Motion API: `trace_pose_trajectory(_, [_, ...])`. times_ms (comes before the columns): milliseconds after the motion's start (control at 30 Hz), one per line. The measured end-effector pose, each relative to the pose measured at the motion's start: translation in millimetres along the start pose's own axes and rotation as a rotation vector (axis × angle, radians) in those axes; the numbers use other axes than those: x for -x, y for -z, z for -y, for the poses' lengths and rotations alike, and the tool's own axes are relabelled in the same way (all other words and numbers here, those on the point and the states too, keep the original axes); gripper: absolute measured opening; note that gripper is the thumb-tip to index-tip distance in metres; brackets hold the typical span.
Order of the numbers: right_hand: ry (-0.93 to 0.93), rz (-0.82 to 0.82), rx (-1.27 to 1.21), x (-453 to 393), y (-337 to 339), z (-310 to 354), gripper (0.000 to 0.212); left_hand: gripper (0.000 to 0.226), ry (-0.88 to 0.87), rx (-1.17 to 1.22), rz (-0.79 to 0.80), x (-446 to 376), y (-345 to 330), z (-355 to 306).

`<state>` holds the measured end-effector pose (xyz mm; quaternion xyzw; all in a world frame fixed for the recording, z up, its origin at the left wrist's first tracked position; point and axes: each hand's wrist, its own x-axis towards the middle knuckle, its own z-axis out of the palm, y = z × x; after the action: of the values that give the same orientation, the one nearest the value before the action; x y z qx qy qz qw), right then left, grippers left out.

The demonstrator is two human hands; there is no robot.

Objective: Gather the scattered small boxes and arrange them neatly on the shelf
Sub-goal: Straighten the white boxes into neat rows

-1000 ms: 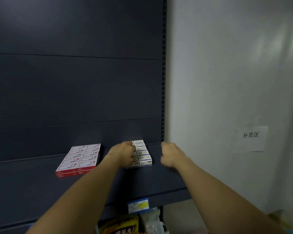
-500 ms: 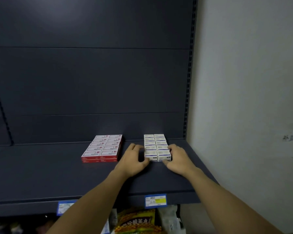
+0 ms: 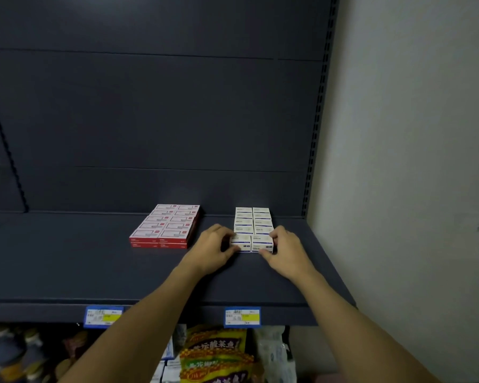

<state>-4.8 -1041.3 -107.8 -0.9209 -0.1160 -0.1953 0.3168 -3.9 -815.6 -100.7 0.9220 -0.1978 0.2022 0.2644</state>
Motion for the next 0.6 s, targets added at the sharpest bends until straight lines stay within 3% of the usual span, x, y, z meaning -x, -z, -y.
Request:
trace_pose_trajectory(367, [0.023,0.041,0.016,5.3,3.5,3.7,0.026,0.040,0.176,0.105,0.003,2.5,5.7,-10.5])
trace_pose_trajectory(600, [-0.002,0.074,0.027,27.6,13.5,17.4,0.021,0.042,0.198,0.073,0.092,17.1,19.4,-21.3])
